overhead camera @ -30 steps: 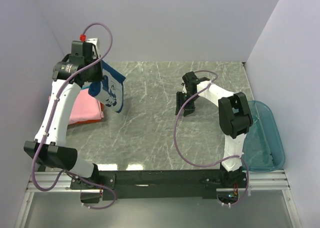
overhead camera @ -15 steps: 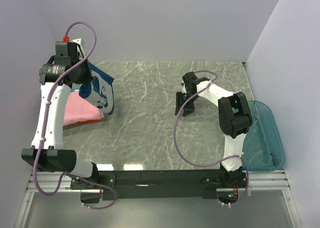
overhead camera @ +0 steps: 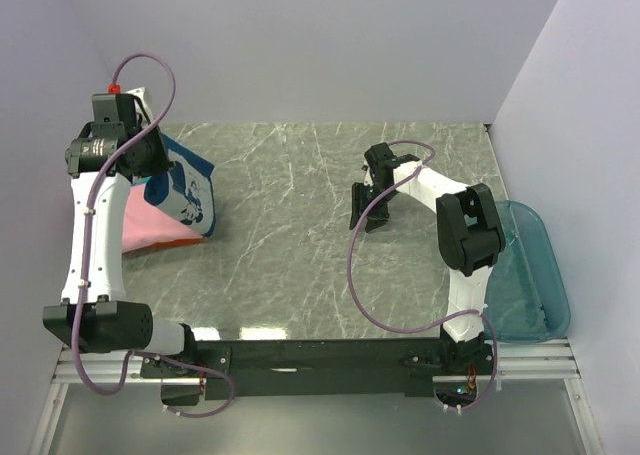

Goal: Fold and stack the t-shirts
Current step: Neatly place the folded tshirt to the corner

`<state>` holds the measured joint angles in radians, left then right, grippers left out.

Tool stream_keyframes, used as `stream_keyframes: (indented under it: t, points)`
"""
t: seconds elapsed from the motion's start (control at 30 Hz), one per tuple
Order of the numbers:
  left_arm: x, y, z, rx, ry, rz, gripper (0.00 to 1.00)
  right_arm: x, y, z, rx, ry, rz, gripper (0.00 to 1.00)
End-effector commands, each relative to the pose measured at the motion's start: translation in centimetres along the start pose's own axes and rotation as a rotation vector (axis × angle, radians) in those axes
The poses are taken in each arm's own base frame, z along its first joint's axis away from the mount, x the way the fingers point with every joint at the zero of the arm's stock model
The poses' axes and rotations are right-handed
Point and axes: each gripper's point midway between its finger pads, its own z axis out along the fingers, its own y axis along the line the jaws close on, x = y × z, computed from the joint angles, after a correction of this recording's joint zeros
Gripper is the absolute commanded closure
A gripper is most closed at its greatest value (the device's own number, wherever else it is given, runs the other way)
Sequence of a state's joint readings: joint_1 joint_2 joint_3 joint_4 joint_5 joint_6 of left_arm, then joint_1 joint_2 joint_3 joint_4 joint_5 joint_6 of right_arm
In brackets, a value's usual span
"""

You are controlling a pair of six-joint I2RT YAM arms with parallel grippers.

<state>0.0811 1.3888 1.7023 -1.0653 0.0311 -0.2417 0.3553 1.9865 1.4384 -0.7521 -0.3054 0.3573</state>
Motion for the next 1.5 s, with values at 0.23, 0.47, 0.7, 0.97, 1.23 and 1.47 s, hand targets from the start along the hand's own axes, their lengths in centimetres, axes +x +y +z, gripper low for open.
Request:
stream_keyframes:
  t: [0.23, 0.47, 0.7, 0.97, 1.23, 1.47]
  points:
    - [-1.3, 2.6, 1.0, 0.003, -0.077, -0.009, 1.0, 0.7, -0.4, 0.3, 0.002, 0.012, -0.006, 0.45]
    - [-0.3, 5.7, 3.0, -0.081, -0.047, -0.05, 1.0, 0.9, -0.7, 0.1, 0.007, 0.014, -0.008, 0.45]
    - [1.0, 9.8, 4.4, -0.199, -0.02, -0.11, 1.0, 0.7, -0.3, -0.3, 0.004, 0.01, -0.019, 0.45]
    - [2.9, 13.9, 6.2, -0.273, 0.023, -0.202, 1.0, 0.3, 0.0, -1.3, 0.001, -0.007, -0.03, 0.45]
    - [4.2, 18.2, 7.1, -0.376, 0.048, -0.311, 1.0, 0.3, 0.2, -1.6, -0.008, -0.012, -0.026, 0.45]
    - [5.4, 21.4, 7.1, -0.48, 0.066, -0.407, 0.86, 0.0, 0.5, -2.3, -0.013, -0.023, -0.039, 0.45]
